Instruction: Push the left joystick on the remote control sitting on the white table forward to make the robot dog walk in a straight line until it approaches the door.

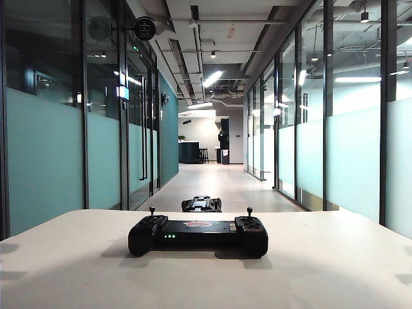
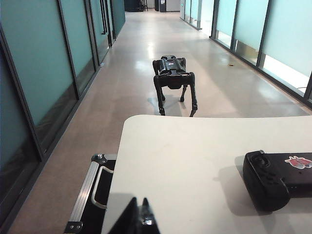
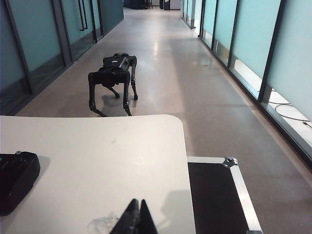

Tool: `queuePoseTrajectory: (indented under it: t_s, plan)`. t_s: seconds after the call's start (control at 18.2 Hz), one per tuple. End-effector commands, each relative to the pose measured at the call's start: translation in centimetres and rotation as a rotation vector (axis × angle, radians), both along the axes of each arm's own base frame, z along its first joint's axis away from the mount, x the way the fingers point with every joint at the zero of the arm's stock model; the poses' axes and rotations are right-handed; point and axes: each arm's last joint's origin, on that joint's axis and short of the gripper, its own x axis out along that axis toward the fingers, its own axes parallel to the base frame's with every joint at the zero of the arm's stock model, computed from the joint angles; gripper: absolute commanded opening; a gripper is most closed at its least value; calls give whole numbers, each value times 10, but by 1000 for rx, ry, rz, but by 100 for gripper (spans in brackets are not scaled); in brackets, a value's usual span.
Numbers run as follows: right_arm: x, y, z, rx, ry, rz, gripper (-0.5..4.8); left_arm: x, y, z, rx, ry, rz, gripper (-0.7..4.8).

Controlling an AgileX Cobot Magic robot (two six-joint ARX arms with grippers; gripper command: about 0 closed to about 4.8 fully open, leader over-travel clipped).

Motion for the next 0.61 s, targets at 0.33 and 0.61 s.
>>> queuePoseTrajectory:
  t_s: [0.33, 0.61]
  plan:
    - [0, 0, 0, -4, -20, 1, -6, 0, 0, 2, -3, -12, 3, -6]
    - [-1, 0, 13, -5, -99, 1, -6, -1, 1, 8, -99, -60, 46, -5]
